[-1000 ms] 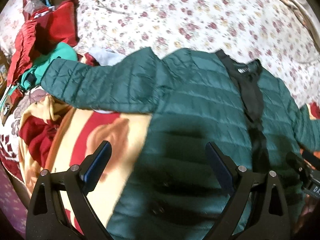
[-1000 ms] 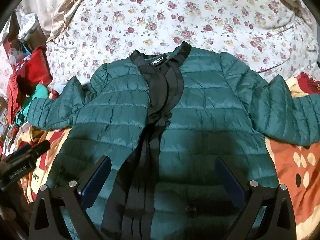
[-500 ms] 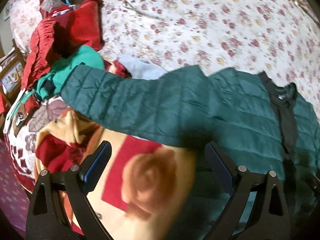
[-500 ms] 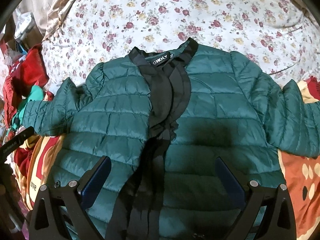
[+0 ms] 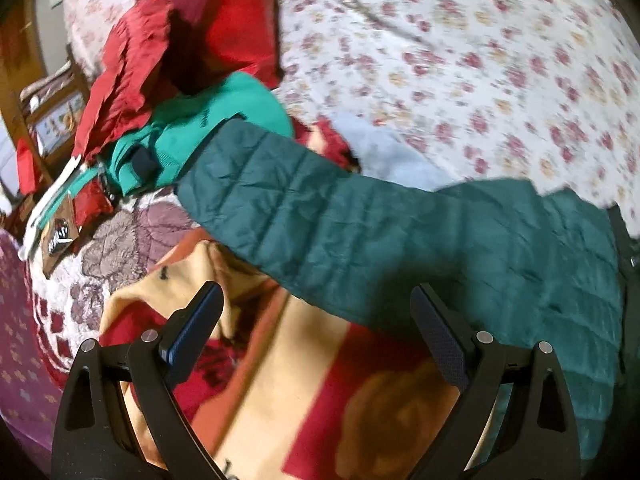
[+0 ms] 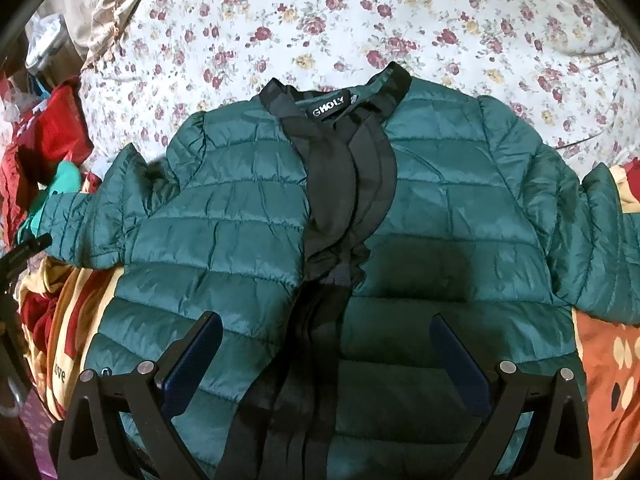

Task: Fold large clothes
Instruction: 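Move the left gripper to the jacket sleeve cuff nearest it, then close the left gripper on the sleeve cuff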

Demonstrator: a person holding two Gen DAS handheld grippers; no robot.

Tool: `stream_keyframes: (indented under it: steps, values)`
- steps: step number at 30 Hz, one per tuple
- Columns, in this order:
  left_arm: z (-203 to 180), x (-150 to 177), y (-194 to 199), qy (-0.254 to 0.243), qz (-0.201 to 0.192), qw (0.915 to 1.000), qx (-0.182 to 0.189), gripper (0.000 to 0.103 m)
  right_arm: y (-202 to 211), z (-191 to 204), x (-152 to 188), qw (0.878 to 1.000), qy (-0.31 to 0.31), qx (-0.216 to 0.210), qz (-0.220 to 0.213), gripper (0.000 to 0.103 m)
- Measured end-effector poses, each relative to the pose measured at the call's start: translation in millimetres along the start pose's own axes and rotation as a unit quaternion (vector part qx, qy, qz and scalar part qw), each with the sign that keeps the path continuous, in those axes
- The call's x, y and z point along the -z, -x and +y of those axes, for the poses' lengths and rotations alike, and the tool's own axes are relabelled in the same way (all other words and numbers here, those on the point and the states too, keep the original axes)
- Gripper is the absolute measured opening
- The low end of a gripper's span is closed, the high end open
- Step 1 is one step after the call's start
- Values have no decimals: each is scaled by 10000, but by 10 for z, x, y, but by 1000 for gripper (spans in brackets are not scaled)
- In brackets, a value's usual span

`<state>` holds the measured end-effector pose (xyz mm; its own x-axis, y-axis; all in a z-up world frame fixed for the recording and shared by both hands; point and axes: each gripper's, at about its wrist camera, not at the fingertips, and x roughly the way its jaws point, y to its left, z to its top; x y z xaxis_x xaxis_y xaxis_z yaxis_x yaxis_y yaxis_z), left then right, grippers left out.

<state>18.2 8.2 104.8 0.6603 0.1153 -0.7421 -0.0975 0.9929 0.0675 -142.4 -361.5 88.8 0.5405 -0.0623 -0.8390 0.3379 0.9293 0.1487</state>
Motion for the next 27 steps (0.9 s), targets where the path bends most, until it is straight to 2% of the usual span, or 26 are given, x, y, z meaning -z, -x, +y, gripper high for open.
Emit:
stream_keyframes:
  steps: [9,15,16,18,20,21,22,24,26,27]
  values:
    - [751,-328,-496,1000,74,9941,-408,95,-69,-8,52,9997,-91,-138,169,103]
    - [956,-520,-860,1184,157,9906,-661,93,-122,70,89,9994,-30,-209,291,103]
    - [963,-553,-933,1173,188,9905,-700,90,-132,83,96,9993,-20,-217,310,103]
    - [966,-588,-1048,1139,288,9903,-741,74,-147,101,104,9991,-11,-239,348,103]
    - [971,-612,-1157,1121,342,9903,-744,73,-173,112,114,9989,0,-256,395,103]
    - [964,-622,-1160,1101,228,9911,-719,70,-189,110,120,9988,-12,-269,420,103]
    - [956,-633,-1160,1091,170,9917,-661,63,-196,106,120,9987,-27,-274,437,103]
    - [942,-648,-1175,1108,175,9923,-527,32,-220,90,120,9985,-64,-275,466,103]
    - [956,-663,-1146,1158,202,9922,-409,17,-224,76,124,9983,-98,-292,485,103]
    - [946,-660,-1107,1145,171,9925,-392,15,-221,73,127,9982,-117,-324,501,103]
